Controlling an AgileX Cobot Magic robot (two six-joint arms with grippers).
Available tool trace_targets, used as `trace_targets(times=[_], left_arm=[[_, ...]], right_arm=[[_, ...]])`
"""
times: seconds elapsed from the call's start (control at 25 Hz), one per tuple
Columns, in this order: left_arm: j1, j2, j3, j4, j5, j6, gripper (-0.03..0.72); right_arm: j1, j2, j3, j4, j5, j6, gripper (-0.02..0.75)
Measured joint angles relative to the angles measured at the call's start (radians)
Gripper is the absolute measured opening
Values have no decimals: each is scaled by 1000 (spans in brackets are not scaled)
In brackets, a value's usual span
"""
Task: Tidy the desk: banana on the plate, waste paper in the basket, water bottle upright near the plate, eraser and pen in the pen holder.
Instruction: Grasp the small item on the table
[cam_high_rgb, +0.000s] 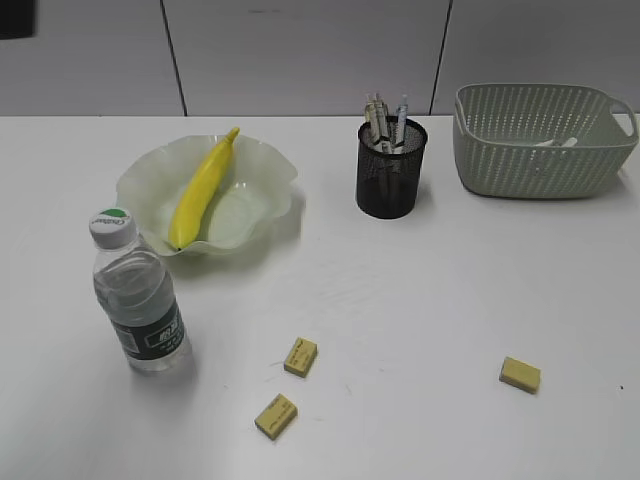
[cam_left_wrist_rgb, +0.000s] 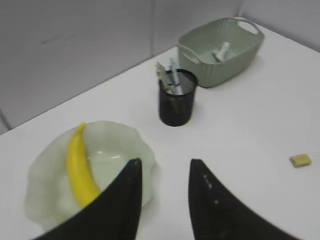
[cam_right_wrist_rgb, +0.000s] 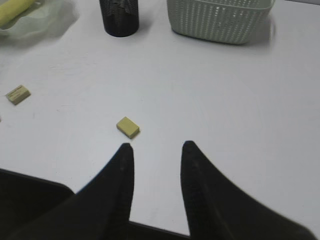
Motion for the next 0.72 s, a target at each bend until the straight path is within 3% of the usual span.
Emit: trace_targets(times=[0.16,0.32,0.48,0.6,0.72], left_arm=[[-269,204,-90,112,-45,-54,239],[-497,409,-149,347,-45,-330,253],[-587,596,-171,420,11,-510,348],[-603,704,-172,430,61,-580,418],[-603,783,-172,473,90,-647,438]], right_arm=[[-43,-36,0,0,2,0,265],[-48,-38,0,9,3,0,265],[-48,-38,0,13,3,0,265],[-48,-38,0,14,3,0,265],[-48,-38,0,14,3,0,265]])
